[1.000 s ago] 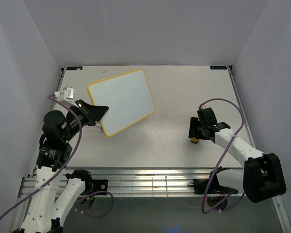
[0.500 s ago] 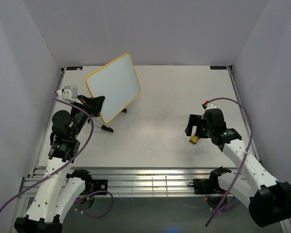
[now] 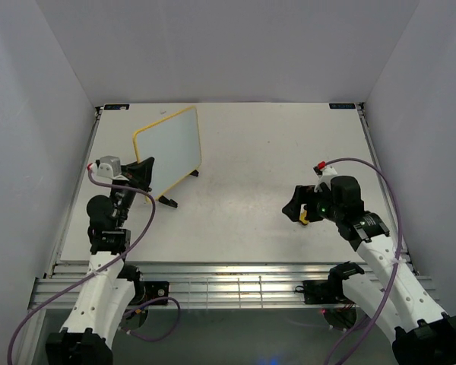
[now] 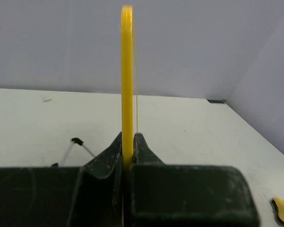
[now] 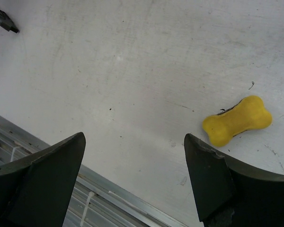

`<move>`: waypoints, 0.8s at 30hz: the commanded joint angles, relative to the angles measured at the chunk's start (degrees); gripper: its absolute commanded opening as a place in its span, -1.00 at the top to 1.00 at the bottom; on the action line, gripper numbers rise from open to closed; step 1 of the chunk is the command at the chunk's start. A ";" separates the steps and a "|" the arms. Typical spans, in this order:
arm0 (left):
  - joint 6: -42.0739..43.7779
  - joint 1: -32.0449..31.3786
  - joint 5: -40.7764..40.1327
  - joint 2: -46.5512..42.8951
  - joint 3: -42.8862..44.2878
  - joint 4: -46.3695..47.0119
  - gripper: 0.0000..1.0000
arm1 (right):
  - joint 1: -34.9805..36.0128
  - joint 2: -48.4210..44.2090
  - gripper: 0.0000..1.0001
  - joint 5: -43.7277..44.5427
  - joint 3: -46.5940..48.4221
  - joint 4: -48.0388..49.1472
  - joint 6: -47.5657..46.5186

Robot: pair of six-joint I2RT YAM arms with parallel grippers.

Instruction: Erase the whiteboard

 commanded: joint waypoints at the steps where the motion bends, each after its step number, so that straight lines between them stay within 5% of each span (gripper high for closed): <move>1: -6.35 7.79 5.96 -0.34 -2.74 15.45 1.00 | -0.22 -3.05 -0.80 -3.94 0.28 -0.65 -2.04; 10: -14.87 12.18 11.22 4.40 -7.94 27.59 1.00 | -0.22 -5.51 -0.80 -5.70 -0.16 -0.56 -2.56; 19: -14.35 12.18 12.55 3.61 -3.28 26.63 1.00 | -0.22 -4.29 -0.80 -6.67 -0.42 0.67 -2.56; 24: -14.00 12.62 13.07 10.62 -4.76 33.29 1.00 | -0.22 -4.46 -0.80 -6.76 -0.42 0.41 -2.56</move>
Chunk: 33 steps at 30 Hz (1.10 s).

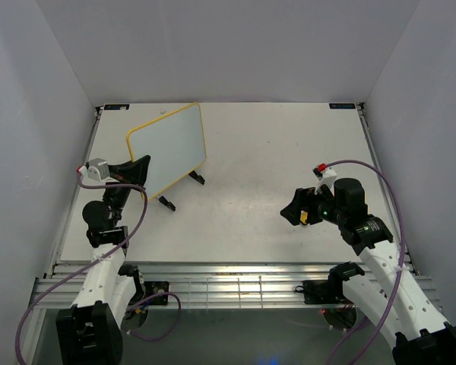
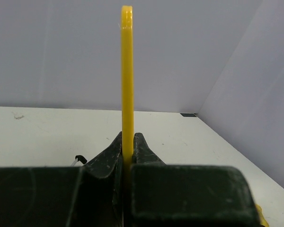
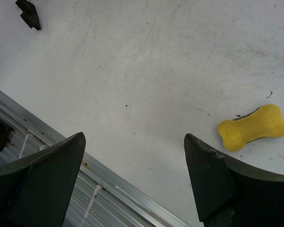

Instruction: Erase the whiteboard

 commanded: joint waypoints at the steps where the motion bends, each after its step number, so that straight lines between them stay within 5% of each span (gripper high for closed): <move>1: -0.47 1.01 0.40 4.04 0.55 13.99 1.00 | -0.22 -0.42 -0.80 -1.25 -0.16 1.06 -0.93; 17: -2.84 4.80 11.65 22.32 -1.92 27.66 1.00 | -0.22 -0.68 -0.80 -3.01 -0.95 1.41 -0.84; 25: 6.56 5.50 9.01 21.71 -1.66 16.41 1.00 | -0.22 -1.12 -0.80 -3.97 -0.68 1.59 -1.01; 33: 15.42 7.00 14.80 26.28 -1.22 12.13 1.00 | -0.13 -1.47 -0.80 -5.29 -0.86 2.20 -1.01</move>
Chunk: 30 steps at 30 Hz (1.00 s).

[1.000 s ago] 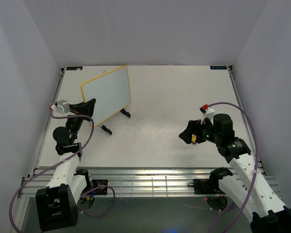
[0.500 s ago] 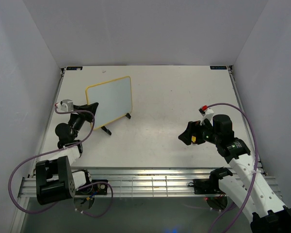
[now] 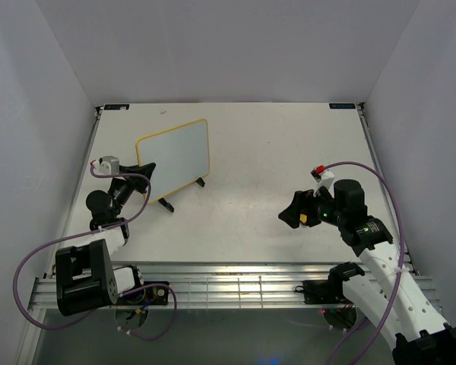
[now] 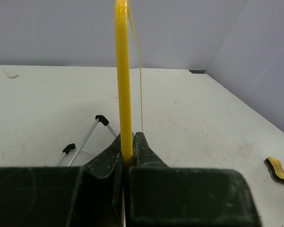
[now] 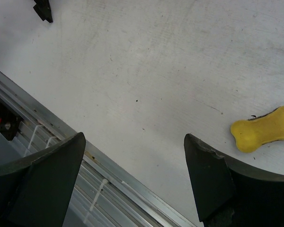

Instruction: Erase the whiteboard

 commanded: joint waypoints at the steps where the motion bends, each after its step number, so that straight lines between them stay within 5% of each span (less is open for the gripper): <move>1: 10.63 1.84 3.58 2.72 1.86 -5.80 1.00 | -0.13 -1.16 -0.80 -1.88 -0.01 2.09 -0.88; 12: 23.64 3.42 1.22 1.32 5.82 -28.29 0.94 | -0.13 -2.49 -0.80 -3.55 -0.45 2.97 -0.53; 18: 20.48 3.42 -3.26 -0.52 4.85 -30.41 0.99 | -0.13 -3.36 -0.80 -4.00 -0.62 2.79 -0.44; 22: 18.72 3.42 -5.63 -2.80 3.80 -31.73 0.56 | -0.05 -3.45 -0.80 -4.34 -0.62 3.06 -0.27; 30: 19.33 1.67 -11.17 -5.44 2.83 -34.10 0.62 | -0.13 -4.24 -0.80 -3.99 -0.36 2.88 -0.35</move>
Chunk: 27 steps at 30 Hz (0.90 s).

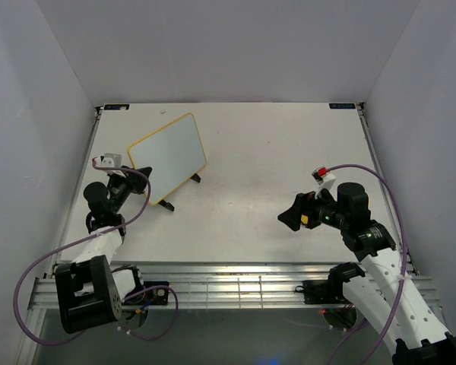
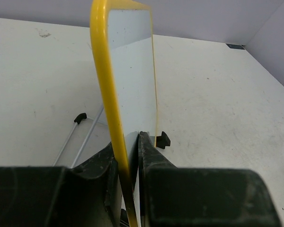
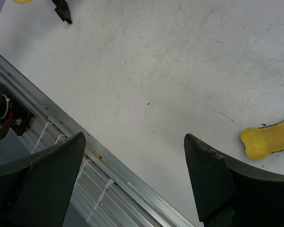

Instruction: Erase the whiteboard

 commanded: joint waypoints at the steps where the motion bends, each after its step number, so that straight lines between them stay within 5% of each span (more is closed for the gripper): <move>1: 8.97 -0.30 -9.80 -0.26 -1.84 -8.79 0.63 | -0.16 -0.79 -0.80 -0.89 0.32 2.12 -0.48; 7: 10.38 -4.26 -22.54 -5.62 -4.83 -8.36 0.56 | -0.16 -1.31 -0.80 -1.07 0.85 1.77 -0.49; 8: 10.73 -4.35 -25.86 -6.41 -5.44 -8.35 0.63 | -0.16 -1.58 -0.80 -1.07 0.76 1.77 -0.49; 9: 11.17 -4.44 -27.29 -6.59 -5.45 -8.70 1.00 | -0.16 -2.02 -0.80 -1.07 0.67 1.77 -0.40; 10: 11.43 -4.44 -28.17 -6.68 -5.45 -8.88 1.00 | -0.16 -2.11 -0.80 -1.07 0.50 1.77 -0.40; 21: 14.25 -4.70 -27.31 -7.47 -7.99 -6.60 1.00 | -0.16 -0.97 -0.80 -1.15 0.93 2.38 -0.40; 27: 4.52 -4.79 -28.44 -8.97 -8.00 -9.32 1.00 | -0.16 -0.88 -0.80 -1.07 0.67 2.65 -0.57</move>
